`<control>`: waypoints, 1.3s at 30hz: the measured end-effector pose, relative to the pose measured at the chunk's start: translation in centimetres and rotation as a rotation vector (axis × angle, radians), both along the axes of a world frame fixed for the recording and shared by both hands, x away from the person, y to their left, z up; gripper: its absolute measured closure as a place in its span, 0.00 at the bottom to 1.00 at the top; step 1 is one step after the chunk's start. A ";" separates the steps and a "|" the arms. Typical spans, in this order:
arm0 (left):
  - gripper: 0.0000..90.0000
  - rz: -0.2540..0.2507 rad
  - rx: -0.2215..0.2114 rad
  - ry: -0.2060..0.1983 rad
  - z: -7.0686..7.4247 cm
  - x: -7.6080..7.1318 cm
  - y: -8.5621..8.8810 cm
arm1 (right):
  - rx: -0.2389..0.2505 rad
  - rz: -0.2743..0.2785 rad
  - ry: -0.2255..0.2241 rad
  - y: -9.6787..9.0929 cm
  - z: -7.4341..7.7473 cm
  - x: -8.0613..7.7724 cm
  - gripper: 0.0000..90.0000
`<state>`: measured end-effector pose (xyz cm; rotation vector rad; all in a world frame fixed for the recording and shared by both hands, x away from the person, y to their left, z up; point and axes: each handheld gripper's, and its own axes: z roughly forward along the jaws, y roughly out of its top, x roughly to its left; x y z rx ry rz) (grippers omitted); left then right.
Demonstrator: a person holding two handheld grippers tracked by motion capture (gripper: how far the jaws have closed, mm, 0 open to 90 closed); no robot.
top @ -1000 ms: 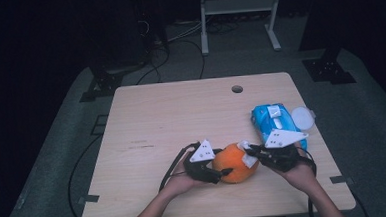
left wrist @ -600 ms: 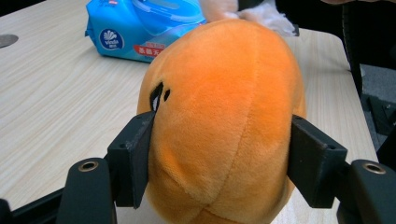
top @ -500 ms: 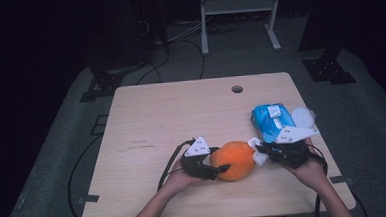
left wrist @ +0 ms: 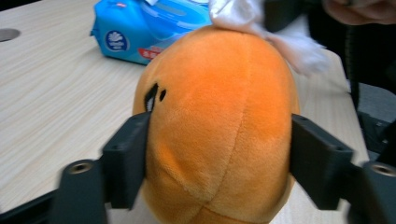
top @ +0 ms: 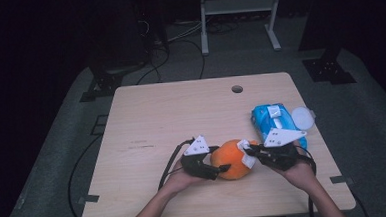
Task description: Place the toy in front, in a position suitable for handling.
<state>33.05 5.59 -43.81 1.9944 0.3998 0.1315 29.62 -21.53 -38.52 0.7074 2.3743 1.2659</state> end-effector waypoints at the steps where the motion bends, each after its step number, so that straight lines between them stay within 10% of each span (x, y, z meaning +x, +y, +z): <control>1: 0.21 -0.001 -0.007 0.012 -0.1 0.1 0.0 | 0.008 -0.006 0.012 -0.3 -0.1 0.2 0.93; 8: 0.07 -0.041 0.004 0.088 -0.9 1.1 -0.2 | 0.026 -0.018 0.037 -1.1 -0.7 0.5 0.93; 15: 0.39 -0.026 -0.018 0.005 0.3 0.0 0.0 | 0.038 -0.031 0.031 -1.0 -0.6 0.5 0.93; 20: 0.40 -0.029 -0.066 -0.053 3.5 -0.8 1.2 | 0.095 -0.007 -0.001 -0.9 0.7 -0.1 0.93; 27: 0.40 0.011 -0.001 -0.016 3.0 -0.5 1.0 | 0.084 -0.002 0.030 0.0 0.3 0.3 0.93; 34: 0.40 0.010 0.006 -0.038 4.6 -1.2 1.1 | 0.063 0.102 -0.069 3.5 2.6 -1.8 0.93; 39: 0.39 0.004 0.071 -0.030 4.3 -1.1 0.9 | 0.122 0.090 0.005 2.3 1.7 -0.6 0.93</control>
